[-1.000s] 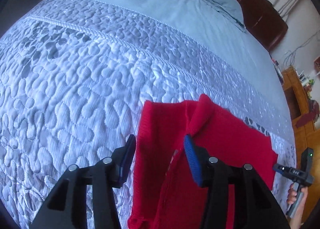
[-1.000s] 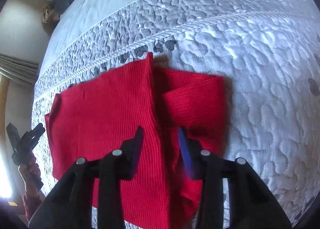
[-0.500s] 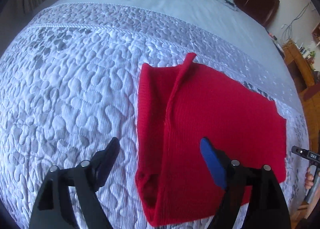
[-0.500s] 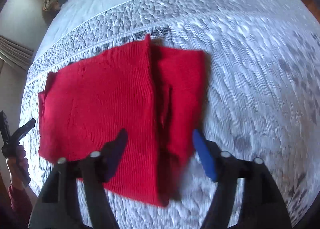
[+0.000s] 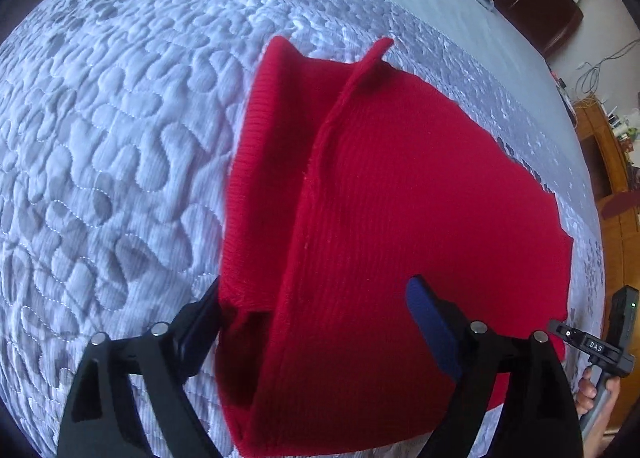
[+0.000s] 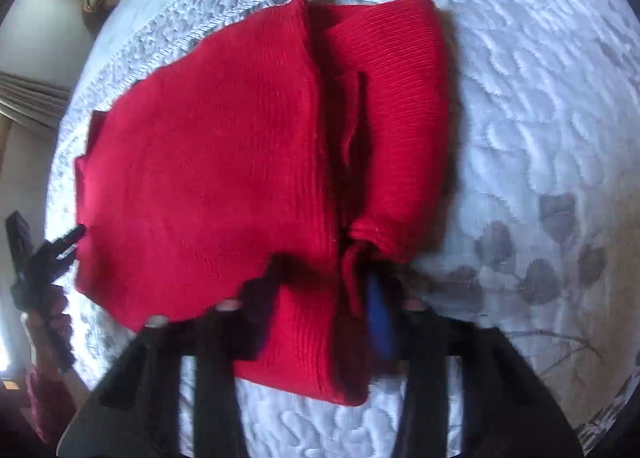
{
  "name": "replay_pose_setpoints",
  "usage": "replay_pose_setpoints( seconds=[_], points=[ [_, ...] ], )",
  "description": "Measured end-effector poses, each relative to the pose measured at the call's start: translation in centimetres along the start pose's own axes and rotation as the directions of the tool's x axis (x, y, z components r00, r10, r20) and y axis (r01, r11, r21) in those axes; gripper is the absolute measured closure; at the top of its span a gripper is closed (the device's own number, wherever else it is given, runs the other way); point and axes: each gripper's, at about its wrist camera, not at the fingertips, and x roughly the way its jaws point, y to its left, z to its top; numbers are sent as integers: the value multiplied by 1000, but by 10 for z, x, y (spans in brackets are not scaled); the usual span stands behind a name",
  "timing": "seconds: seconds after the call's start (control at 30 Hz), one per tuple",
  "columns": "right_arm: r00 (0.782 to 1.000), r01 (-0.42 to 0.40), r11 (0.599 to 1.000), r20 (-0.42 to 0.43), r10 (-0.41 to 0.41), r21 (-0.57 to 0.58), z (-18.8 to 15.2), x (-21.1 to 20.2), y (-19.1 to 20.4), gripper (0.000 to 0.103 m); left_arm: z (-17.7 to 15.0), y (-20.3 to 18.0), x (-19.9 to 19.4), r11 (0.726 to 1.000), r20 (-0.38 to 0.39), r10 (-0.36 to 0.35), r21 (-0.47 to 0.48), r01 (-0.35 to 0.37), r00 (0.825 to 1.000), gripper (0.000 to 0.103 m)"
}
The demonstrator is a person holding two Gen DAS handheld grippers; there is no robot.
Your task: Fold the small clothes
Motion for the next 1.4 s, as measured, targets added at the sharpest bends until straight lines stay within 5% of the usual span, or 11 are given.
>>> replay_pose_setpoints(
  seconds=[0.07,0.1,0.23,0.5,0.7,0.9,1.0,1.13,1.2,1.3,1.4],
  points=[
    [999,-40,999,5,40,11,-2,-2,2,91,-3,-9,0,998,3,37,51,-37,999,55],
    [1000,-22,1000,18,22,-10,-5,-5,5,91,-4,-12,0,998,-9,-1,64,1,1000,81],
    [997,-62,998,37,62,11,-12,-21,4,92,-4,-11,-5,998,-30,-51,20,52,998,85],
    [995,-99,994,0,99,-53,-61,-82,9,93,-56,-4,-74,986,-82,-168,5,169,982,86],
    [993,-99,987,-79,89,-130,-157,-106,5,93,-146,14,-119,984,-123,-157,63,165,980,86],
    [994,-68,990,-96,56,-122,-228,-90,-11,91,-207,39,-111,988,-140,-104,101,119,985,83],
    [996,10,995,-92,-19,-100,-239,-58,-23,88,-216,47,-91,987,-111,-72,136,87,991,78],
    [997,-43,997,-70,39,-57,-240,-60,-32,81,-222,45,-104,983,-67,-69,164,79,995,67],
    [998,-4,996,-60,-1,-88,-243,-75,-29,56,-223,46,-117,983,-55,-5,185,15,998,55],
    [996,88,984,14,-87,-156,-238,-102,-17,52,-209,44,-155,971,70,69,225,-83,995,47],
    [993,77,978,101,-58,-195,-220,-131,-6,52,-175,27,-172,960,173,79,254,-122,982,46]
  ],
)
